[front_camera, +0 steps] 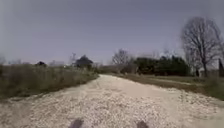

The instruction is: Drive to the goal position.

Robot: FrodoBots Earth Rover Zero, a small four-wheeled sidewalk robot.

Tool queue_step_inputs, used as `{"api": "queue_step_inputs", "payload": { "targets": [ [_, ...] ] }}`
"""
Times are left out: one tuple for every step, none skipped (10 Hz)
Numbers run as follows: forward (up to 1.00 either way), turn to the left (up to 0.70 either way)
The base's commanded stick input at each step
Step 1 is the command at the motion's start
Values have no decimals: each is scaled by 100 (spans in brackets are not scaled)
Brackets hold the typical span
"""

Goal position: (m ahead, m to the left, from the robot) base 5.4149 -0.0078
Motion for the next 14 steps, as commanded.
{"api": "queue_step_inputs", "payload": {
  "targets": [
    [70, 18],
    [70, 35],
    [70, 35],
    [70, 19],
    [70, 0],
    [70, 0],
    [70, 0],
    [70, 0],
    [70, 0],
    [70, 0],
    [70, 0],
    [70, 0],
    [70, 0],
    [70, 0]
  ]
}}
